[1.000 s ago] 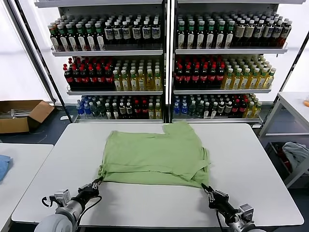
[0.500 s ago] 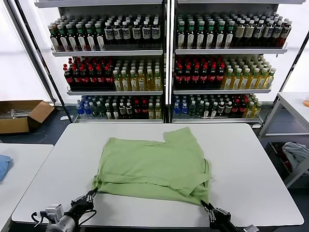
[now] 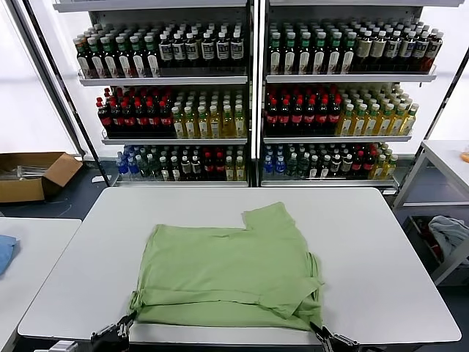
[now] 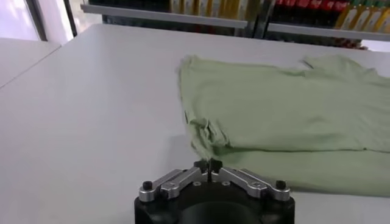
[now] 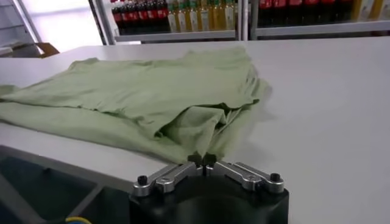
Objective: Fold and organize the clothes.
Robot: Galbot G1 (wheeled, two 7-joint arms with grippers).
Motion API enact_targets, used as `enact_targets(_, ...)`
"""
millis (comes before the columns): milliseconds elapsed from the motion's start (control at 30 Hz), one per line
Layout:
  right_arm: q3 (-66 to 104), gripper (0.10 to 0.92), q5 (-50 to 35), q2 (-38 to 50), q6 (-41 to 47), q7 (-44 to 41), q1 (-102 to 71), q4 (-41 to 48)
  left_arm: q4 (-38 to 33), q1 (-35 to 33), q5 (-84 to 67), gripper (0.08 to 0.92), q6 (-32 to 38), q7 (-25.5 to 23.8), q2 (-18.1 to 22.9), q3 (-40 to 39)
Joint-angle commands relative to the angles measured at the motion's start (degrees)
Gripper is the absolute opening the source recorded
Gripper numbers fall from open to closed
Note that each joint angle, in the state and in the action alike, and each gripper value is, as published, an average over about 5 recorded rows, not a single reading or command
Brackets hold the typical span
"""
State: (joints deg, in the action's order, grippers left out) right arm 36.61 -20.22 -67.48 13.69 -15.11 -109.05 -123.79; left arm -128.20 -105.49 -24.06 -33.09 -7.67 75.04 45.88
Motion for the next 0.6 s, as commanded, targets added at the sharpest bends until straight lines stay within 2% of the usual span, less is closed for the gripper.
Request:
enact_targets(33, 0.3, 0.189, -2.0, 0.5, -0.5, 0.3, 0.1, -1.4, -4.1, -5.6, 0.4, 0.124, 0.0, 0.0, 0.8, 1.1)
enact_targets(367, 2.9, 0.475, -11.6, 3.3, -1.4, -1.1, 9.3, -2.4, -4.7, -0.7, -0.7, 0.410, -0.1, 0.7, -0.6, 2.6)
enact_targets(600, -0.3, 0.674, -12.7, 7.7, 2.1, -0.7, 25.8, 4.3, 0.8, 10.2, -4.8, 0.609, 0.0, 0.4, -3.4, 1.4)
